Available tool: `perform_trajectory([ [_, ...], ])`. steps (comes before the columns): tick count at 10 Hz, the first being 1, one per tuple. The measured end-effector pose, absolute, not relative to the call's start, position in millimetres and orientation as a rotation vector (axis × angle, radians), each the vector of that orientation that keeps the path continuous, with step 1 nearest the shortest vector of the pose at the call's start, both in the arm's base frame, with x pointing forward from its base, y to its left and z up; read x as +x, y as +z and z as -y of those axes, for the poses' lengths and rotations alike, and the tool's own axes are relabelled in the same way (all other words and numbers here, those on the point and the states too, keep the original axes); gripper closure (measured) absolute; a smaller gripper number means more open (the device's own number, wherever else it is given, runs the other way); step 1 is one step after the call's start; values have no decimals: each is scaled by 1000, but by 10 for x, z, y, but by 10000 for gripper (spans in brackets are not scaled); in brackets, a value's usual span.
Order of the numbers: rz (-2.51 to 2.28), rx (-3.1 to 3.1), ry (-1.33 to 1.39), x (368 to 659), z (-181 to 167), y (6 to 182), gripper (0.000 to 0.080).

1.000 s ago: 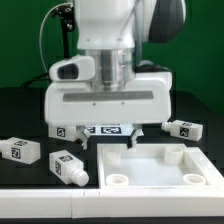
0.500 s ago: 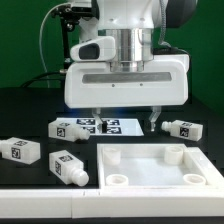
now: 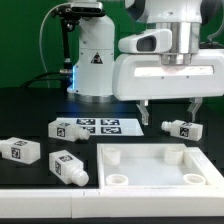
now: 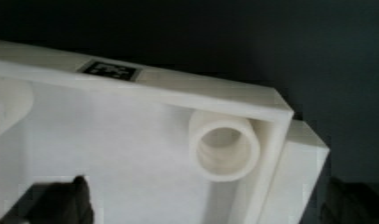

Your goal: Assemble square table

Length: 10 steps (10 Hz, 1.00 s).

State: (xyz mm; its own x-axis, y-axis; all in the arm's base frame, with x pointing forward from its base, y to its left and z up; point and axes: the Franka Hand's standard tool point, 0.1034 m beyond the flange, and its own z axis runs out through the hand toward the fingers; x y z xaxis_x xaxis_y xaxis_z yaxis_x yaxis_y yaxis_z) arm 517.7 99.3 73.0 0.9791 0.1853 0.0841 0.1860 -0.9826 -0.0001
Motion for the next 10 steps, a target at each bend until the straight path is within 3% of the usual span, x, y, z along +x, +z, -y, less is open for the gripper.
perform_trajectory([
  [2,307,-3117,-131,5183,-969,728,151],
  [3,470,-3106,-115,5264,-770,754,151],
  [6,626,-3097,-124,5742,-235,869,151],
  [10,701,-3081,-120,5733,-201,836,151],
])
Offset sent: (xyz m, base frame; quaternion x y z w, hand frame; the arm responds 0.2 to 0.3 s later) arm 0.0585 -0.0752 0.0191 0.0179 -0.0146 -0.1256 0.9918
